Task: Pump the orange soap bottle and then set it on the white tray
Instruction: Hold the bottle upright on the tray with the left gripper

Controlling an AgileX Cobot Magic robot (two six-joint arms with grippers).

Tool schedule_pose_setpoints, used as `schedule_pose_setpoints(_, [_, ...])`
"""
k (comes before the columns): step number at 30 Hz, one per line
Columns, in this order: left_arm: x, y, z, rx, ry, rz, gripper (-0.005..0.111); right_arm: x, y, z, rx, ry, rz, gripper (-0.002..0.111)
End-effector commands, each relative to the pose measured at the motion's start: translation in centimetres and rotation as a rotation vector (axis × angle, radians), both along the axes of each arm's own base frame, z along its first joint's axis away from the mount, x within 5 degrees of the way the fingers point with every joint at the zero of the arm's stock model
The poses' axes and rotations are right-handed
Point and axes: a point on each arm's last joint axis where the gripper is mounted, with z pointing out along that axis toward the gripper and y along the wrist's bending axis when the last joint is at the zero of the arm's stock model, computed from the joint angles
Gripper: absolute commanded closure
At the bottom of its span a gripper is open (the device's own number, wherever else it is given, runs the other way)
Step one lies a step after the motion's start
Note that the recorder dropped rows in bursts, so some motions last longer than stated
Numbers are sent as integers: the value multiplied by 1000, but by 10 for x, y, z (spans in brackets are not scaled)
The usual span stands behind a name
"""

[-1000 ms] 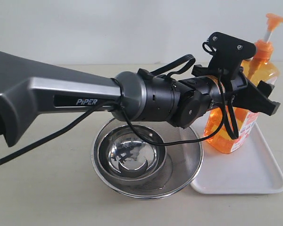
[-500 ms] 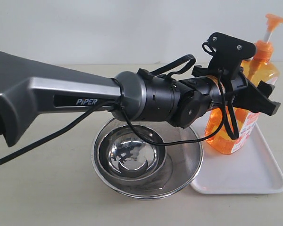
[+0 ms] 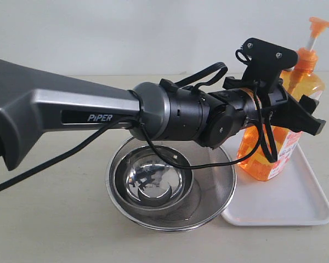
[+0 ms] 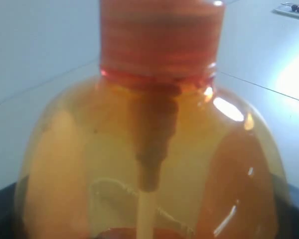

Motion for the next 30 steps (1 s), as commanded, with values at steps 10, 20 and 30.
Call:
schedule_pose_setpoints(10, [-2,-2,17,-42,-18,-2,96,0,-3,1,-23,-19,-13,108])
schedule_pose_setpoints(20, [-1,-2,17,-42,-18,0,96,0,-3,1,-21,-18,-12,108])
schedule_pose_setpoints(30, [0,-2,20,-65,-42,1,96,0,-2,0,-19,-15,-11,108])
